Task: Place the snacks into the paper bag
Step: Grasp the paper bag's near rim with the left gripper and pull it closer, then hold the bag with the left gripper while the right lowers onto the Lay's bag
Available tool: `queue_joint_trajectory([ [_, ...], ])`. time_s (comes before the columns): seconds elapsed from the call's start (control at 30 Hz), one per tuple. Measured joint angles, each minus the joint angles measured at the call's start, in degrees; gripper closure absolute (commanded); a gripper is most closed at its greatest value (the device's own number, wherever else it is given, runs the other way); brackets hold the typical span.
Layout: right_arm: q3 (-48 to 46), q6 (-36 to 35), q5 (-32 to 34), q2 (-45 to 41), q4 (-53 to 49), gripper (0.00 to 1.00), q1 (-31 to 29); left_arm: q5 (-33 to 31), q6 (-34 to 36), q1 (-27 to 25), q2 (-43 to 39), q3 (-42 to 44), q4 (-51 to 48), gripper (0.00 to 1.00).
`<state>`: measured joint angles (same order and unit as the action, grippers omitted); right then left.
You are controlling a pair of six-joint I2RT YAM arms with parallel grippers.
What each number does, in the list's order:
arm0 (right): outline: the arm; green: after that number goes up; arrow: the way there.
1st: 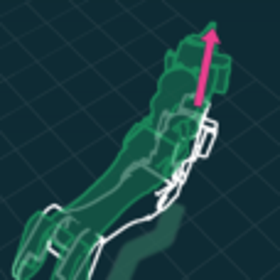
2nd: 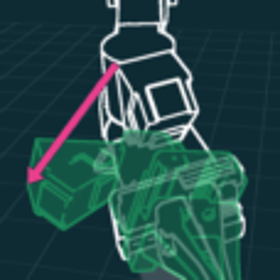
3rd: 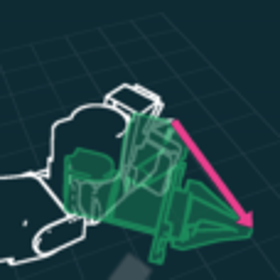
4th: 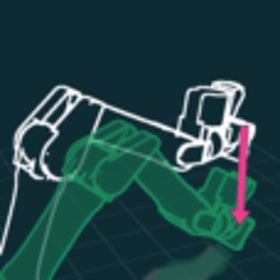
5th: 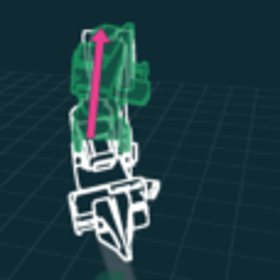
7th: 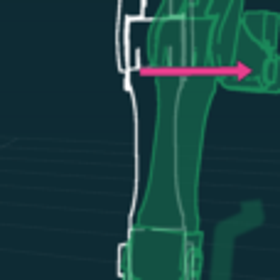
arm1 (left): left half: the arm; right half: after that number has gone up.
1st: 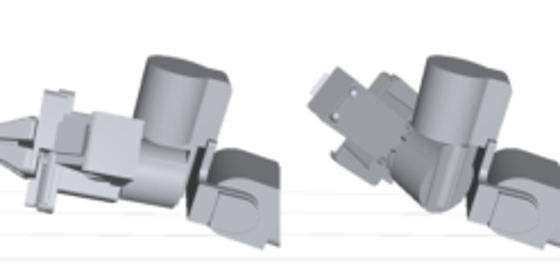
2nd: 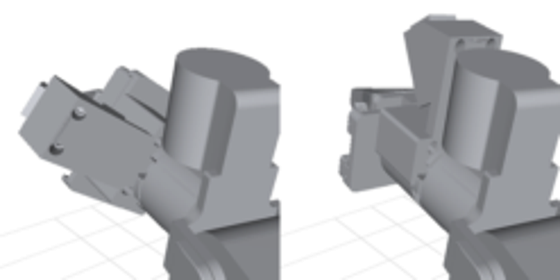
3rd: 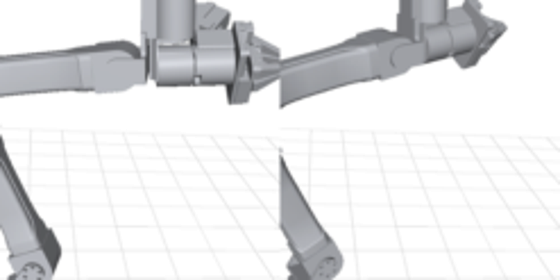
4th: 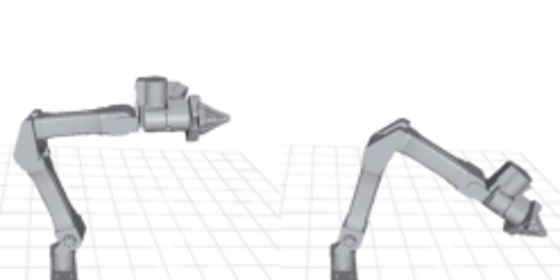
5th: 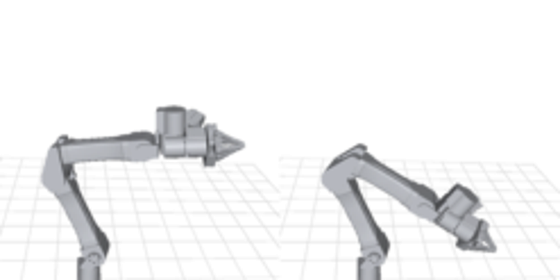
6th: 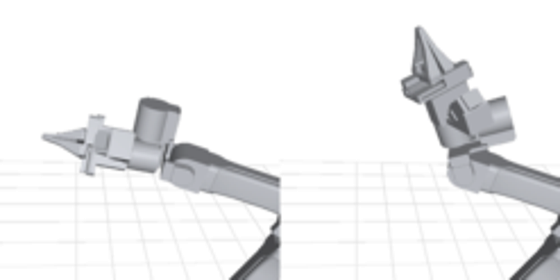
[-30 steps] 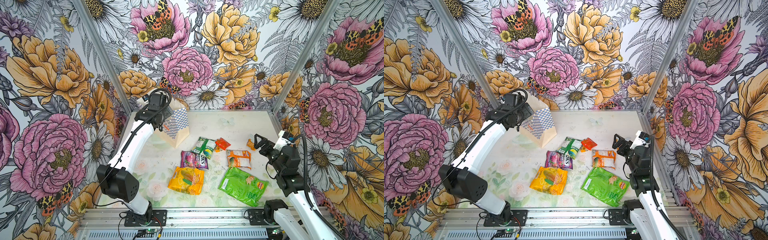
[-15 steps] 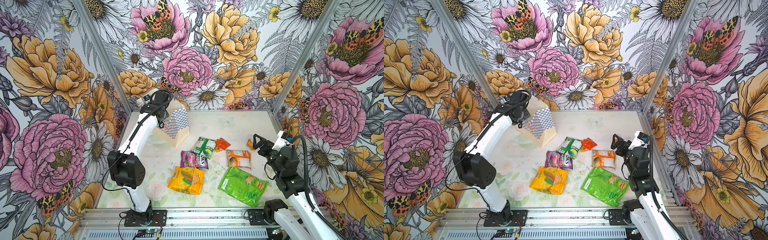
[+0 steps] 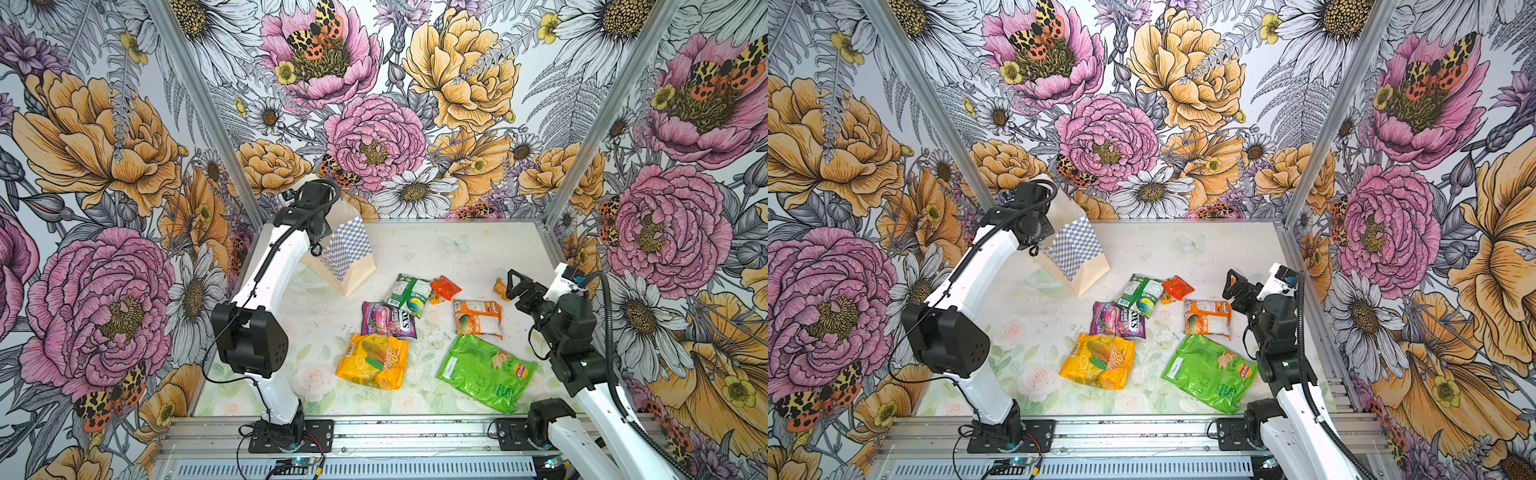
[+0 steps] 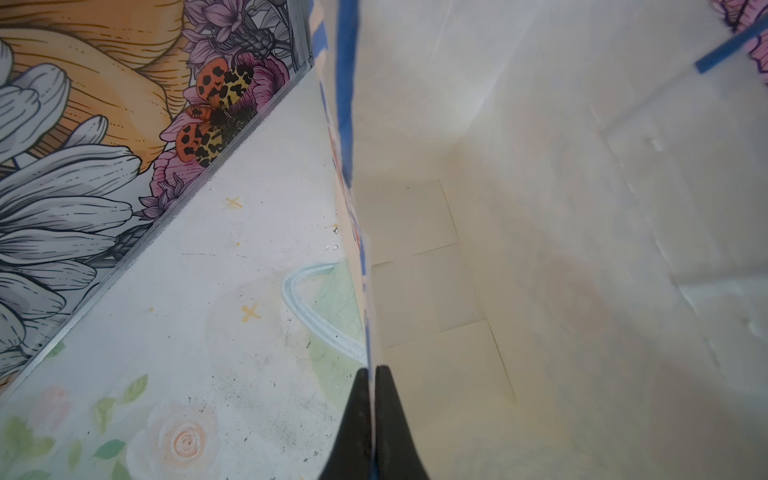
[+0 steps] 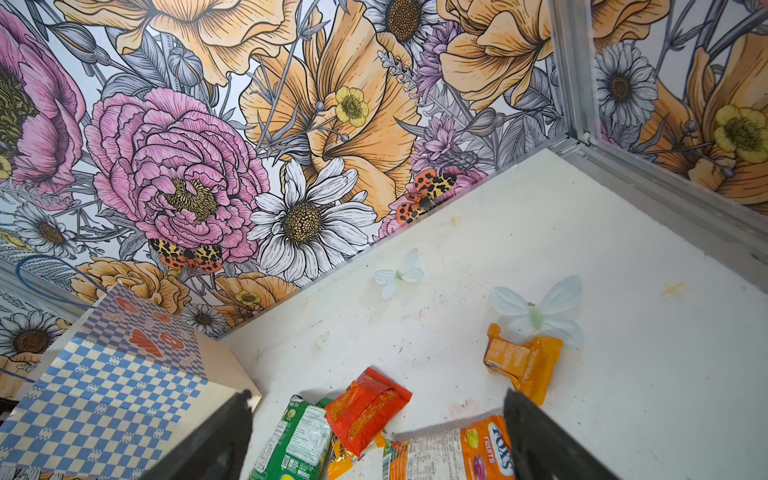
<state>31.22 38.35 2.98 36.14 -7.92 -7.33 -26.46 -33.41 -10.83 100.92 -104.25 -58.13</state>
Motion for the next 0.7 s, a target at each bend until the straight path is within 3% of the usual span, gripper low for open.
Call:
queue_joint_trajectory([
  [0.37,0.0,-0.3,0.7,2.4,0.0,0.05,0.0,0.4,14.6,3.0,-11.9,4.6,0.5,1.0],
  [0.7,1.7,-0.5,-0.8,12.2,-1.1,0.07,0.0,2.7,27.9,0.1,-26.6,20.9,3.4,1.0],
])
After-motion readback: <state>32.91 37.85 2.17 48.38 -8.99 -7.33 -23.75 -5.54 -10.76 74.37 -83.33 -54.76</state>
